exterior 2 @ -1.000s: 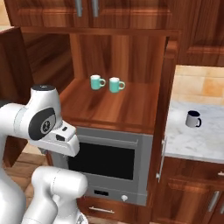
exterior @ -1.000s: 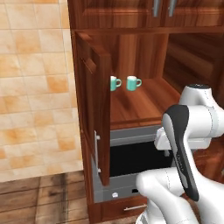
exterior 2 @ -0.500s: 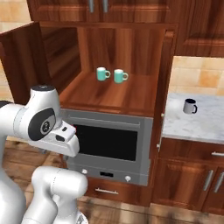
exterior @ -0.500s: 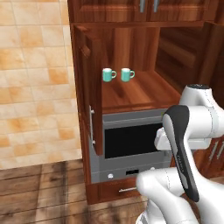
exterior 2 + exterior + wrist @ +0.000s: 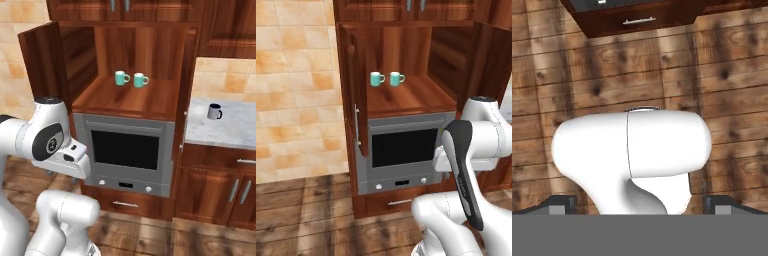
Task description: Pick the mug on the counter and place it in the cabinet with the handle facing the right, like the mugs already inside.
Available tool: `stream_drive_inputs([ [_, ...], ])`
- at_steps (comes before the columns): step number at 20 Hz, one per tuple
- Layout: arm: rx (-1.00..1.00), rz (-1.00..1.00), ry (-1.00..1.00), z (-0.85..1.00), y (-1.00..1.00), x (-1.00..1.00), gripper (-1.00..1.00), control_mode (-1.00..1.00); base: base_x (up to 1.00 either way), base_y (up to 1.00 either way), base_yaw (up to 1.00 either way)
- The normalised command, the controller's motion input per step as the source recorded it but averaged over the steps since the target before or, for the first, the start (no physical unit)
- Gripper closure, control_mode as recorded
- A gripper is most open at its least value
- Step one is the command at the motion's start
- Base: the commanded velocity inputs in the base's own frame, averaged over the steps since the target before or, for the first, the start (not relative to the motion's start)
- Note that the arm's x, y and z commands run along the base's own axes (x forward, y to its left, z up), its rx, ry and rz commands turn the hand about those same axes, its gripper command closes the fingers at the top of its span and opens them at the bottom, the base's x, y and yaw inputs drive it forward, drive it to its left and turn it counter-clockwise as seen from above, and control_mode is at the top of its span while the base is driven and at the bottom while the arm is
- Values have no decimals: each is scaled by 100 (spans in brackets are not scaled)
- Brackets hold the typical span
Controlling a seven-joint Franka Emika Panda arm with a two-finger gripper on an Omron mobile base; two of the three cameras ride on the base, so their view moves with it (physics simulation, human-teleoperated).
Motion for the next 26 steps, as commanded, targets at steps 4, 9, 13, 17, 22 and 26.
stream_drive_inputs([
  [4, 0, 0, 0, 0, 0, 0, -100, 100, -39, -33, -2],
  [9, 0, 0, 0, 0, 0, 0, -100, 100, -8, -80, 0],
  [13, 0, 0, 0, 0, 0, 0, -100, 100, 0, -88, 0],
  [17, 0, 0, 0, 0, 0, 0, -100, 100, 7, -83, 0],
  [22, 0, 0, 0, 0, 0, 0, -100, 100, 21, -74, 0],
  [26, 0, 0, 0, 0, 0, 0, -100, 100, 50, -61, 3],
])
